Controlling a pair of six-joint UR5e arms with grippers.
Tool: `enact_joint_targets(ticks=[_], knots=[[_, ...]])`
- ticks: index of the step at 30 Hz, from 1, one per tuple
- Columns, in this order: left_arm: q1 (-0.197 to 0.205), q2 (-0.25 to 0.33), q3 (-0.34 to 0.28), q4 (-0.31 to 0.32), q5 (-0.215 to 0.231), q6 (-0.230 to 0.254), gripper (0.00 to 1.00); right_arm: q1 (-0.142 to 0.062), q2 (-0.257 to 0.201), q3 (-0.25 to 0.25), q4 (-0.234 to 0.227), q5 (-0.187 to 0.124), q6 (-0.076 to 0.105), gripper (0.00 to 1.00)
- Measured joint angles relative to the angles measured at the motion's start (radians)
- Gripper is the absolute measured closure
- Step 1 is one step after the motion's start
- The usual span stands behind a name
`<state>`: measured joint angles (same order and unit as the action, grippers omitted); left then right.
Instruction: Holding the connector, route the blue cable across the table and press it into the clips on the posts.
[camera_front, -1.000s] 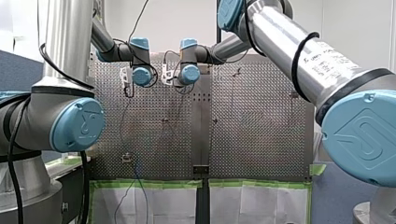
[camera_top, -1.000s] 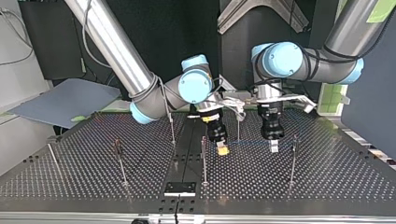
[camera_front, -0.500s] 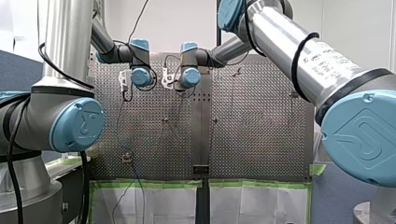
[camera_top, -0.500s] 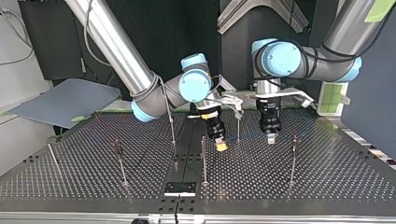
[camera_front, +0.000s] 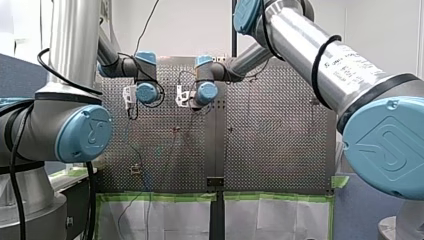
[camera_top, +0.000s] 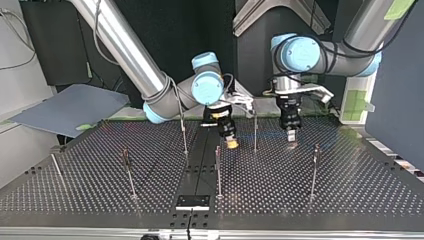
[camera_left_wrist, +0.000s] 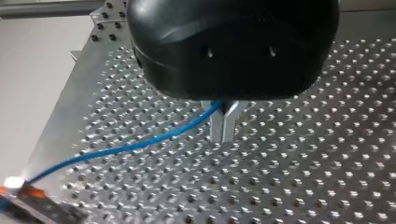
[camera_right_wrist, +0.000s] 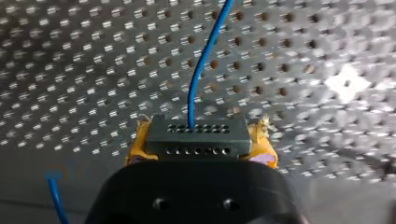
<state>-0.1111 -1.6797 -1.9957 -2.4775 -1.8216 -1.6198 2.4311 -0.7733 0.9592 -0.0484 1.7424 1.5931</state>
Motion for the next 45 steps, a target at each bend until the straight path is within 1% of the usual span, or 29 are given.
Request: enact_joint_targets(ticks=[5, 10, 14, 19, 24, 31, 37, 41, 45], knots=[[0.004, -0.037, -0.044, 0.035, 0.003, -0.008, 1.00, -0.005, 0.000, 0.038, -0.001, 0.000, -0.003, 1.00], [0.009, -0.078, -0.085, 0.073, 0.007, -0.017, 1.00, -0.006, 0.000, 0.063, -0.002, 0.000, -0.006, 1.00], [0.013, -0.114, -0.100, 0.092, 0.024, -0.018, 1.00, -0.003, 0.000, 0.077, -0.003, -0.004, -0.007, 1.00], [0.014, -0.163, -0.103, 0.127, 0.060, -0.016, 1.00, 0.002, 0.001, 0.088, -0.003, -0.014, -0.009, 1.00], [0.016, -0.211, -0.103, 0.163, 0.076, -0.028, 1.00, 0.001, 0.001, 0.112, -0.006, -0.027, -0.010, 1.00], [0.024, -0.232, -0.102, 0.179, 0.094, -0.032, 1.00, -0.004, 0.002, 0.132, -0.010, -0.036, -0.006, 1.00], [0.026, -0.240, -0.102, 0.185, 0.128, -0.040, 1.00, -0.007, 0.007, 0.136, -0.014, -0.049, -0.002, 1.00], [0.024, -0.265, -0.099, 0.203, 0.152, -0.044, 1.00, -0.009, 0.014, 0.138, -0.017, -0.052, -0.001, 1.00], [0.024, -0.298, -0.095, 0.231, 0.160, -0.052, 1.00, -0.012, 0.016, 0.139, -0.019, -0.053, -0.001, 1.00]])
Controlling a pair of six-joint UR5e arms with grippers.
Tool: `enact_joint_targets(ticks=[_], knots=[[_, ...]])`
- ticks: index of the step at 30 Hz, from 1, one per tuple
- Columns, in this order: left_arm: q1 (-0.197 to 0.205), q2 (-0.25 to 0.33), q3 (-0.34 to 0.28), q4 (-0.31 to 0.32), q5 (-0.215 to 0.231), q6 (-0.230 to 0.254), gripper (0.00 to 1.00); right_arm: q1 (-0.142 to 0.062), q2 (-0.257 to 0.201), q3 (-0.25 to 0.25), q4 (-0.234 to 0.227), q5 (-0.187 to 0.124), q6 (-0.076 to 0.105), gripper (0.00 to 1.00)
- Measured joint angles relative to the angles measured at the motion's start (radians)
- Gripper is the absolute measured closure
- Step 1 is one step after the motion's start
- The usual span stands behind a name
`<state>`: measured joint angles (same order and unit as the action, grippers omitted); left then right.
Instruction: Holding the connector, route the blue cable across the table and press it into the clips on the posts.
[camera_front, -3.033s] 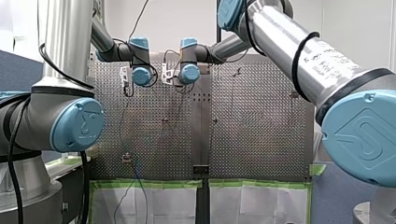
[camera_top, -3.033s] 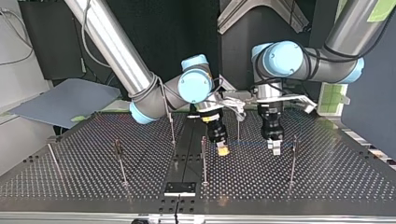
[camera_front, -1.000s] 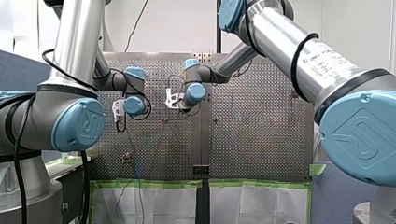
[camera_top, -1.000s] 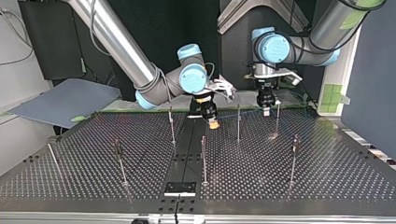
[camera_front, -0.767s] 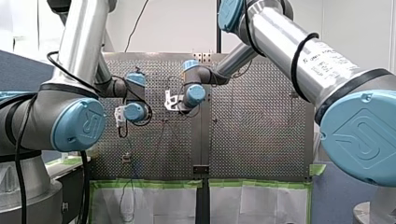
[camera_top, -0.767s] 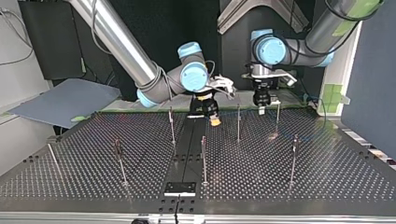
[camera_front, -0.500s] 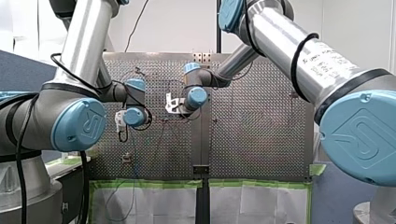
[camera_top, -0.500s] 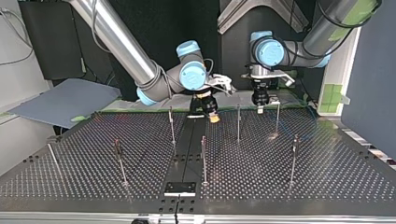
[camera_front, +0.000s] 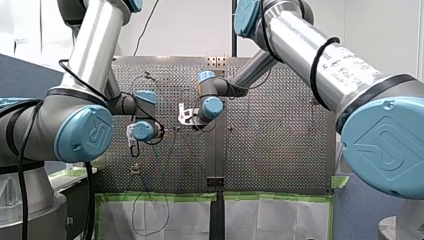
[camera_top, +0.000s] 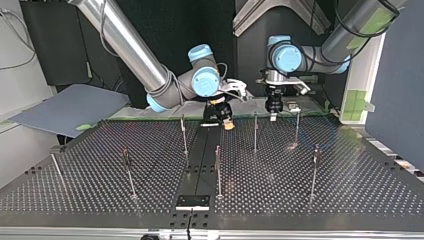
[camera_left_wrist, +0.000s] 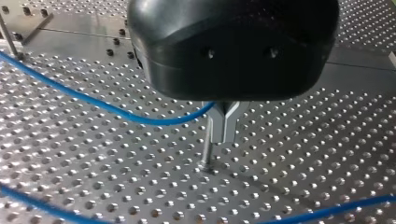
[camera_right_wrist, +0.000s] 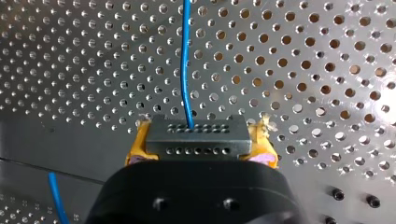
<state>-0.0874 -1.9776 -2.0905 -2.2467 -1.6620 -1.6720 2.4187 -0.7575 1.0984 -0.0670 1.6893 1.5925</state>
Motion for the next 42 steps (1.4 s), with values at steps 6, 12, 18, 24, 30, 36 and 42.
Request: enact_joint_targets(ticks=[6, 12, 18, 24, 30, 36, 42], knots=[[0.000, -0.027, 0.010, 0.011, 0.002, -0.006, 1.00, -0.008, 0.004, 0.000, -0.007, -0.001, 0.003, 1.00], [-0.001, -0.029, 0.012, 0.005, 0.003, -0.009, 1.00, -0.010, 0.004, 0.000, -0.011, -0.014, 0.000, 1.00], [-0.007, -0.014, 0.012, -0.010, 0.002, -0.011, 1.00, -0.010, 0.003, -0.004, -0.009, -0.019, -0.008, 1.00], [-0.013, 0.031, 0.002, -0.055, 0.001, -0.004, 1.00, 0.000, -0.015, -0.004, -0.005, -0.015, -0.019, 1.00], [-0.019, 0.081, -0.031, -0.084, -0.001, -0.001, 1.00, 0.009, -0.047, 0.004, 0.005, -0.006, -0.014, 1.00], [-0.025, 0.109, -0.056, -0.069, -0.001, -0.004, 1.00, 0.008, -0.052, 0.038, 0.004, -0.004, 0.010, 1.00], [-0.026, 0.107, -0.061, -0.021, 0.007, -0.028, 1.00, -0.003, -0.045, 0.073, -0.004, -0.004, 0.020, 1.00]])
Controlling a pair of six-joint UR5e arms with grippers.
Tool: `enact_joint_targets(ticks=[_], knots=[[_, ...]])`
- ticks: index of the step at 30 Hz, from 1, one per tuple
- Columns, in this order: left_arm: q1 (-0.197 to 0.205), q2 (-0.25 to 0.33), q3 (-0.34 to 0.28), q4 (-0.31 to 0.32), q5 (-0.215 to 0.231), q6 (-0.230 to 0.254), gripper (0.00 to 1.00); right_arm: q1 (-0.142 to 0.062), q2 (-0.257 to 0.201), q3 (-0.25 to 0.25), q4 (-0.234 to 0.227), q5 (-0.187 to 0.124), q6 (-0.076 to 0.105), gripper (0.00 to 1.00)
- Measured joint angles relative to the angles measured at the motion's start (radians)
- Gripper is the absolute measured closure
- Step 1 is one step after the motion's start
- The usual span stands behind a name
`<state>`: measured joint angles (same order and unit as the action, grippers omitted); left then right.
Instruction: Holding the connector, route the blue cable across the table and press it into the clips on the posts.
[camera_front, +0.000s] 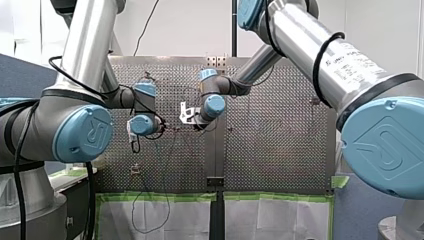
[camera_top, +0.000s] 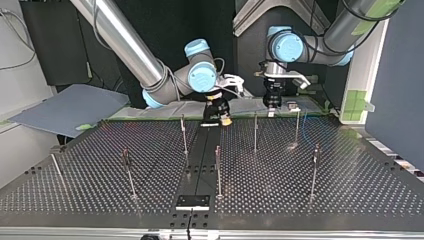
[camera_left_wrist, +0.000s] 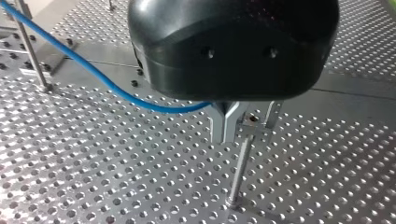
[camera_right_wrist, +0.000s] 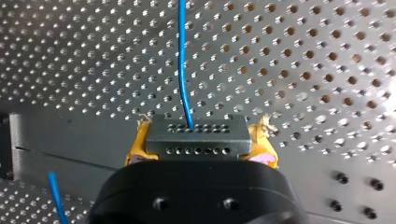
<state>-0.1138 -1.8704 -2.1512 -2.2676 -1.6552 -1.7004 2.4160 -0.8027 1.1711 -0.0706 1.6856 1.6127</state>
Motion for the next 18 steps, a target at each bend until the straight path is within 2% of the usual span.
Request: enact_joint_targets(ticks=[5, 11, 18], knots=[[0.000, -0.030, 0.014, 0.020, 0.007, -0.007, 1.00, -0.008, 0.004, 0.004, -0.027, -0.002, 0.012, 1.00], [0.007, -0.079, 0.060, 0.020, 0.008, 0.001, 1.00, -0.017, 0.006, 0.005, -0.067, -0.005, 0.016, 1.00], [0.014, -0.134, 0.101, 0.000, 0.007, 0.002, 1.00, -0.026, 0.013, 0.005, -0.077, -0.020, 0.017, 1.00]])
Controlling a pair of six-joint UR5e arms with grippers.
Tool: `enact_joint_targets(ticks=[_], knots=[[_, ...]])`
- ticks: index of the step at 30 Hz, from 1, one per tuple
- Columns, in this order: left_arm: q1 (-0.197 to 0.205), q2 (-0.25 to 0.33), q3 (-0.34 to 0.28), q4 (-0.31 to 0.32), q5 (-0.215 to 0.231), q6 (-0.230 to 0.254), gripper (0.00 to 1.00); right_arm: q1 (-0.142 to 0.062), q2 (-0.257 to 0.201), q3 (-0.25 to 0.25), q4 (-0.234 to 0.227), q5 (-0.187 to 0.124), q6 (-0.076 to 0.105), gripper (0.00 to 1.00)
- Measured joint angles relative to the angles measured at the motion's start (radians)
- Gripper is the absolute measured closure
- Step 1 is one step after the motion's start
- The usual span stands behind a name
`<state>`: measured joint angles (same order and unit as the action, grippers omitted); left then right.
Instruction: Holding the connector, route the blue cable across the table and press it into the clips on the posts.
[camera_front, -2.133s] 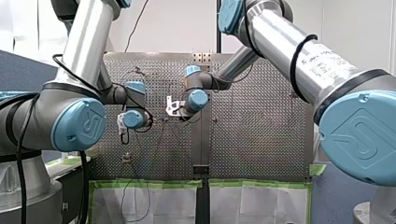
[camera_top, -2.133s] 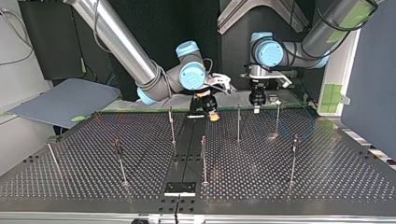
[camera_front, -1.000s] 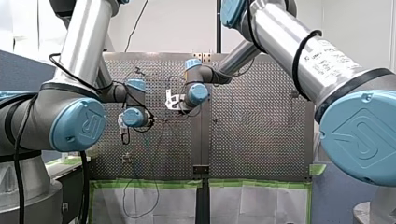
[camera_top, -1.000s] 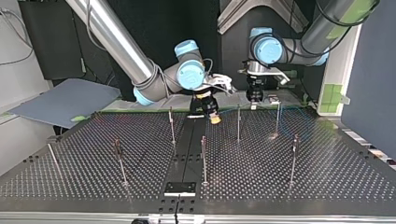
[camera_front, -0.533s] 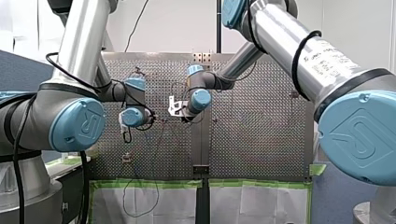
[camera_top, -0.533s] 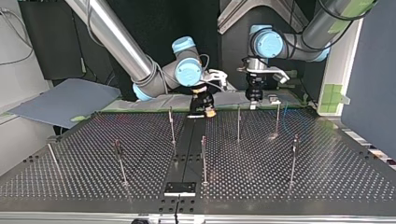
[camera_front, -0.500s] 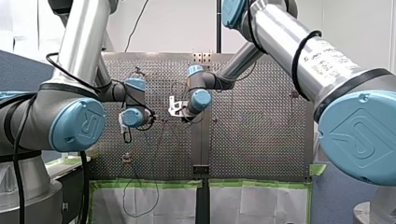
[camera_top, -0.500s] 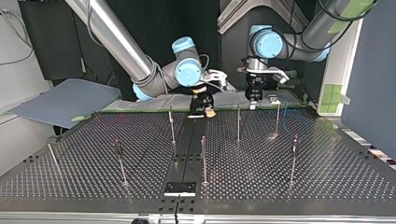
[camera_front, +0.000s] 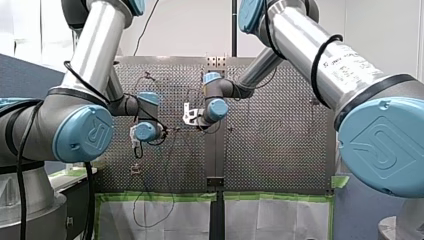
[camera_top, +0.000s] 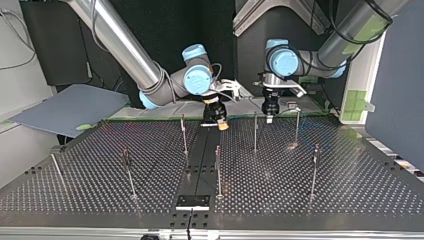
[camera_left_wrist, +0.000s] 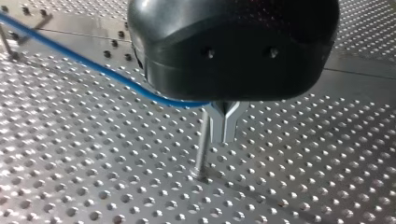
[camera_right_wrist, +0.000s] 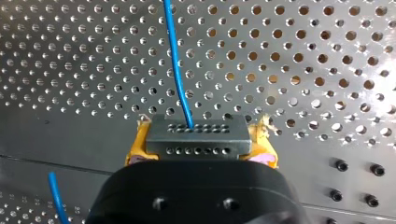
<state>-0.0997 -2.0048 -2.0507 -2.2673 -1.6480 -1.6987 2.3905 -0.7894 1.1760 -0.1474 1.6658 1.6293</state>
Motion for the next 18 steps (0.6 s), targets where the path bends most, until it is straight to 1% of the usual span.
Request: enact_joint_targets(ticks=[7, 12, 18], knots=[[0.005, -0.014, 0.012, 0.001, 0.006, 0.000, 1.00, -0.007, 0.011, 0.000, -0.012, -0.007, 0.001, 1.00], [0.014, -0.014, 0.048, -0.004, 0.011, -0.002, 1.00, -0.017, 0.013, -0.001, -0.028, -0.011, 0.002, 1.00], [0.027, -0.014, 0.092, -0.032, 0.011, -0.001, 1.00, -0.033, 0.014, -0.001, -0.036, -0.012, 0.003, 1.00]])
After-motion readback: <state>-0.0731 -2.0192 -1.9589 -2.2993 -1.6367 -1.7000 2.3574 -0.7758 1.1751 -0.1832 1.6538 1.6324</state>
